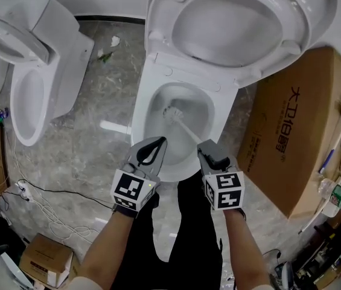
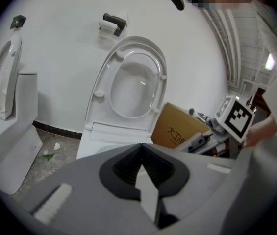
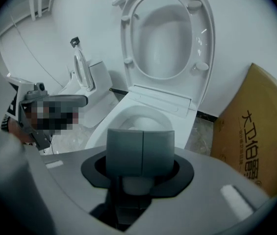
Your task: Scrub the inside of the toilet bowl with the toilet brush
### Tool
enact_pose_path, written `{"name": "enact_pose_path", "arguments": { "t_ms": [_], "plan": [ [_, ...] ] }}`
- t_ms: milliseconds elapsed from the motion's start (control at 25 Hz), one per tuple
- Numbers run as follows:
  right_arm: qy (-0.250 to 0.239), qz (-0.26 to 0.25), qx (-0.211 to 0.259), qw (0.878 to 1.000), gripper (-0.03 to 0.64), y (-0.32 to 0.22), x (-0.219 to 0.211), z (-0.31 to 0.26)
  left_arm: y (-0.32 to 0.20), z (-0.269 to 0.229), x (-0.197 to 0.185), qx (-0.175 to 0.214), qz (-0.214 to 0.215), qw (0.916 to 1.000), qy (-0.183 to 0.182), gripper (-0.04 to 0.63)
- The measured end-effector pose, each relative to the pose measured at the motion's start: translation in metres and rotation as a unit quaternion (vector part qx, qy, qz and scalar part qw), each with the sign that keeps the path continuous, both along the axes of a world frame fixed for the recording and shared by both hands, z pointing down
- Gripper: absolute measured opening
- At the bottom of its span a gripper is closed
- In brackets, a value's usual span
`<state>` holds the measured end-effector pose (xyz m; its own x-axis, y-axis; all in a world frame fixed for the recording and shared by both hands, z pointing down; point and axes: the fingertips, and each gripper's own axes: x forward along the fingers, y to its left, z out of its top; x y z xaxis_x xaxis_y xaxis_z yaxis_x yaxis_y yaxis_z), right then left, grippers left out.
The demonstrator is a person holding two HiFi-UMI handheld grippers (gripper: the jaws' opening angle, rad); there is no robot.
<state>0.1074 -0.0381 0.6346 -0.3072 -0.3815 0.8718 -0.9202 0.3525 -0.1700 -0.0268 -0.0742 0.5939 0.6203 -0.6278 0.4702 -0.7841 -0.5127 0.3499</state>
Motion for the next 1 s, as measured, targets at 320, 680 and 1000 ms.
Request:
{"name": "enact_pose_path", "arguments": {
  "t_ms": [320, 680, 1000],
  "plan": [
    [0.042, -0.032, -0.005, 0.999, 0.166, 0.041, -0.018, 0.058, 0.016, 0.036, 0.003, -0.009, 0.009, 0.9999, 0.0, 0.006],
    [0.099, -0.147, 0.075, 0.981, 0.166, 0.033, -0.046, 0.105, 0.026, 0.073, -0.001, -0.012, 0.015, 0.9998, -0.002, 0.006],
    [0.135, -0.169, 0.125, 0.968, 0.166, -0.007, -0.022, 0.106, 0.019, 0.083, -0.003, -0.008, 0.011, 0.9999, 0.0, 0.006]
  ]
}}
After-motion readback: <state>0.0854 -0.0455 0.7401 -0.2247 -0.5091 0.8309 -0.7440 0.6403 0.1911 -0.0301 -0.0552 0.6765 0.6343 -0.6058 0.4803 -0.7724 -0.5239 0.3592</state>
